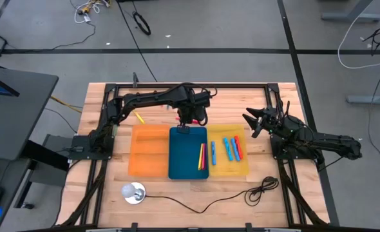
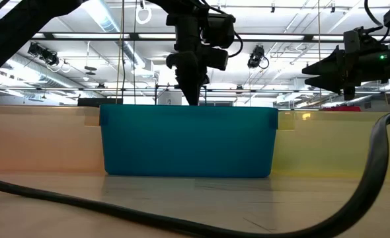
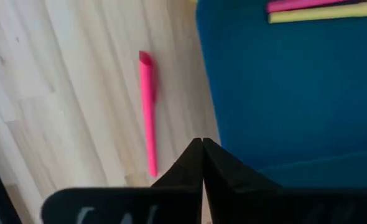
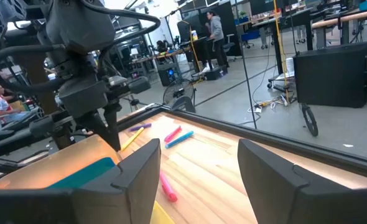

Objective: Pick & Place Markers
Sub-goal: Put the pink pen into the blue bin

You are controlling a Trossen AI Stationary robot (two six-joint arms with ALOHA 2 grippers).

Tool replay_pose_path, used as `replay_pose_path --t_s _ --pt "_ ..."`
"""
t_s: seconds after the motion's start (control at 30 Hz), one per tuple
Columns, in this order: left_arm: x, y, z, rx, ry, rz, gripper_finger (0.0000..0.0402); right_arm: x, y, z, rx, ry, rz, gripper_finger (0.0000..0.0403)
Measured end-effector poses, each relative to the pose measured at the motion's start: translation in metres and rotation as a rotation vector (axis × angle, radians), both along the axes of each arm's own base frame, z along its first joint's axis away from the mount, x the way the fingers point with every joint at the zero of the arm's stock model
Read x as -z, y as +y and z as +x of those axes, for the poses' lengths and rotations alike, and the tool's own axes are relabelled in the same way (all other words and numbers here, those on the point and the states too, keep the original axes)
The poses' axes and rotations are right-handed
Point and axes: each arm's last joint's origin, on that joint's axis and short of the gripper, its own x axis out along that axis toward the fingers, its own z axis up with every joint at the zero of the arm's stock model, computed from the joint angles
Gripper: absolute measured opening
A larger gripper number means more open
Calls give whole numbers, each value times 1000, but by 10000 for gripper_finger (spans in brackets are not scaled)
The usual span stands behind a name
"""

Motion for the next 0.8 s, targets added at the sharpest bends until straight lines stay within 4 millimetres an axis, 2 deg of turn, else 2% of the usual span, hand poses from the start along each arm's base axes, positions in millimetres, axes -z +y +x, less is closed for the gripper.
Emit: replay_pose_path --t_s 0.2,0.47,0.8 --pt "0 11 -3 -35 0 5 20 0 0 0 0 0 0 215" --pt "-1 29 -4 -216 -52 -8 16 0 0 0 0 0 0 215" --pt "-1 39 -5 -244 -77 -4 31 0 0 0 0 0 0 215"
